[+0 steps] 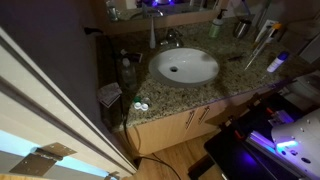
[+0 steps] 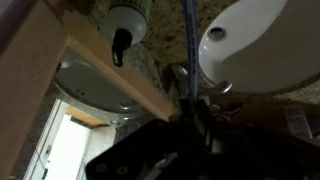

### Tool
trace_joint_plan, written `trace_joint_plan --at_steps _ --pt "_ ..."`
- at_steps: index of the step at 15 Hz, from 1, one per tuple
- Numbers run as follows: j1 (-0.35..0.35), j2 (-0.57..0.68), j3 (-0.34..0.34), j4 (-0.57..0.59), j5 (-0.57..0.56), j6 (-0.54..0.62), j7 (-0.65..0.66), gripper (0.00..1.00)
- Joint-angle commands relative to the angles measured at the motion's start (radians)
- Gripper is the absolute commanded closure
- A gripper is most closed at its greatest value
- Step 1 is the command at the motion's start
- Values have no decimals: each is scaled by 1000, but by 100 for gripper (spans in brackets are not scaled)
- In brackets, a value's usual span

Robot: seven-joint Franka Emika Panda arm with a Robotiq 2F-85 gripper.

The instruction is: Open the tap, wet the toothbrush, put it back and close the tap

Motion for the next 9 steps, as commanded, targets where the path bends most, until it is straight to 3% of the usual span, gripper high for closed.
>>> trace_joint_plan --at_steps 1,2,3,4,6,7,9 --pt "-75 127 -71 150 222 -176 -95 97" --pt "-95 154 -79 172 287 -222 -108 97" --pt "-62 79 -68 97 196 -142 -64 97" --pt "-76 97 -76 114 211 -162 -71 89" --pt "-76 100 -76 114 208 -161 -70 89" --pt "-70 97 -72 114 207 -160 -66 97" --pt "-84 151 -76 148 266 -170 -46 97"
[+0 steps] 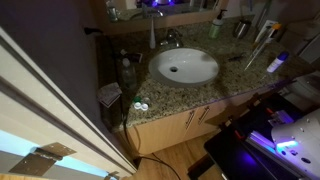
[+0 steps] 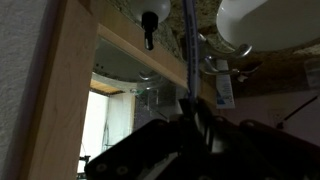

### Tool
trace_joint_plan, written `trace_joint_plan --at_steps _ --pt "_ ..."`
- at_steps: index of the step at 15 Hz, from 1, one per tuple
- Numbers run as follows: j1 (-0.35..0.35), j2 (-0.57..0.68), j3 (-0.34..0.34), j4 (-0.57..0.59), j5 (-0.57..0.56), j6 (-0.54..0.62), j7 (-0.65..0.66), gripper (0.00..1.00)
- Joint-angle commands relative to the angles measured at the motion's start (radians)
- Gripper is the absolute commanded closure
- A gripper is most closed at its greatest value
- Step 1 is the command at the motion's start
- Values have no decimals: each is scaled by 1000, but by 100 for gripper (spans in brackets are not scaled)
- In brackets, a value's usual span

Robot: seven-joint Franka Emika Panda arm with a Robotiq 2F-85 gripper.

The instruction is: Open the tap, wet the toothbrush, put it back and close the tap

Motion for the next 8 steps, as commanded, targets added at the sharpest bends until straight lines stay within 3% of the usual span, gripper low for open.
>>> trace_joint_plan --at_steps 1,7,8 --pt "-33 71 -7 45 89 -33 4 97" --pt "-87 194 -18 116 287 10 79 97" --pt "-77 151 -18 67 249 -1 43 89"
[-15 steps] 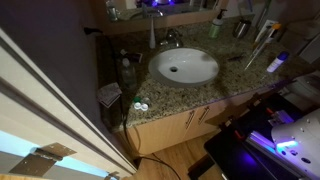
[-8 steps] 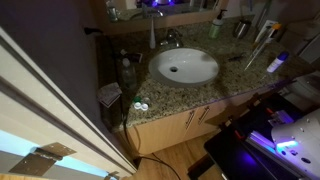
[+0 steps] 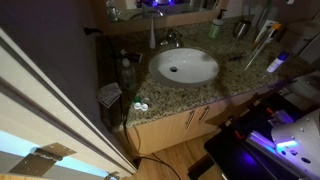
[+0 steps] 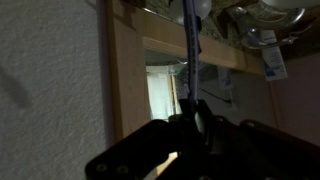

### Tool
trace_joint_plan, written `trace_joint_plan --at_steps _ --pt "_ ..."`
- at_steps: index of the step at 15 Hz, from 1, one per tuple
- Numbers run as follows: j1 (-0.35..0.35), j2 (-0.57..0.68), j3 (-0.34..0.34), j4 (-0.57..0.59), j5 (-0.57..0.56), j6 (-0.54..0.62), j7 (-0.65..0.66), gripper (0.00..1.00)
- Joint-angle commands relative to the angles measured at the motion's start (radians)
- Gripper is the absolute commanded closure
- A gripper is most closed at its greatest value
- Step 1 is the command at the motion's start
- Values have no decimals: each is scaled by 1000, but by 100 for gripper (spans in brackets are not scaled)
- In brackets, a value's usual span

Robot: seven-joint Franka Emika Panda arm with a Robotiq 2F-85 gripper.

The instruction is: Open the tap, wet the toothbrush, put it back and close the tap

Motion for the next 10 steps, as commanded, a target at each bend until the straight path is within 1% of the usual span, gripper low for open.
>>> trace_joint_plan --at_steps 1,2,3,5,10 --pt "-10 20 1 20 11 -2 16 89" --pt "-13 30 1 28 17 -1 23 89" --pt "-13 35 2 34 19 -1 29 97" --pt "-17 79 8 59 59 19 47 97" --pt "-39 161 10 96 235 66 45 97"
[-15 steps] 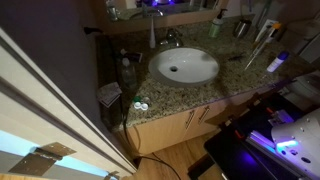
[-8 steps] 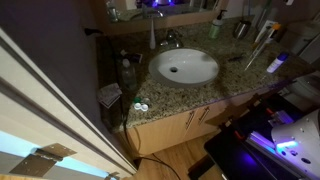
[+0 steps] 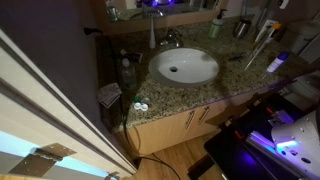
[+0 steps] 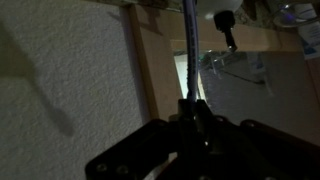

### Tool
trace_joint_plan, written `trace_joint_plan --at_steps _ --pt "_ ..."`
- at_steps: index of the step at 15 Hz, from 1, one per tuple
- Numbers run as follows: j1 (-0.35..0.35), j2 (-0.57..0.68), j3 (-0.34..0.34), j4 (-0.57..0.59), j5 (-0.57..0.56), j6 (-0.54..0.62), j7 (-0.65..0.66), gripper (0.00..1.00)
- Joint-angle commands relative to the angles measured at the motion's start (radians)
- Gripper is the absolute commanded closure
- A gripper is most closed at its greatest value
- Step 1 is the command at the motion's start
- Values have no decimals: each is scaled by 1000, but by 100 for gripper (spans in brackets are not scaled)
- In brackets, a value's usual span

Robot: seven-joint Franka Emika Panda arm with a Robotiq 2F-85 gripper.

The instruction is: Open the tap, wet the toothbrush, put it back and close the tap

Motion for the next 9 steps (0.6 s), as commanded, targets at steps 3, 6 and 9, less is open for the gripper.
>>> trace_joint_plan --at_steps 3,6,9 --pt "-23 88 7 70 116 45 0 97" --pt "-19 107 8 80 126 72 -13 97" --pt "-9 116 7 73 115 121 -28 97"
